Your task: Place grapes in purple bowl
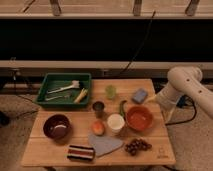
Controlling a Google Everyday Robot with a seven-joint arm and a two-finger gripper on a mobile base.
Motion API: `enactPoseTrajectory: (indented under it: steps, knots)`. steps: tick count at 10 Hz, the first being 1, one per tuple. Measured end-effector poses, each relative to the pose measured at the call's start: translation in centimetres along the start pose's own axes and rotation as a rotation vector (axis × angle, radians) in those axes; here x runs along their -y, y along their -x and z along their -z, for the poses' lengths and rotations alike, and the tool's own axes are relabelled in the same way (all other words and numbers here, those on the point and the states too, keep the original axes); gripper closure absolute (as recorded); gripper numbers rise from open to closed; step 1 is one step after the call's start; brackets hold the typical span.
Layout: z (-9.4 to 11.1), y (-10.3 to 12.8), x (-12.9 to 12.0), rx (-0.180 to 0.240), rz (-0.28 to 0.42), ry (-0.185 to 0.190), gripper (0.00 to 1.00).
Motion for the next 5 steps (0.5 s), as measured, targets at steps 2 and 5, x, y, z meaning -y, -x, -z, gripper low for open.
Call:
enactPoseTrajectory:
  steps: [2,5]
  knots:
    - [-1.0,3.3,-2.8,0.001,0.008,-0.002,0.20]
    - [-3.3,7.9,-5.0,0.002,0.024,-0.003,0.20]
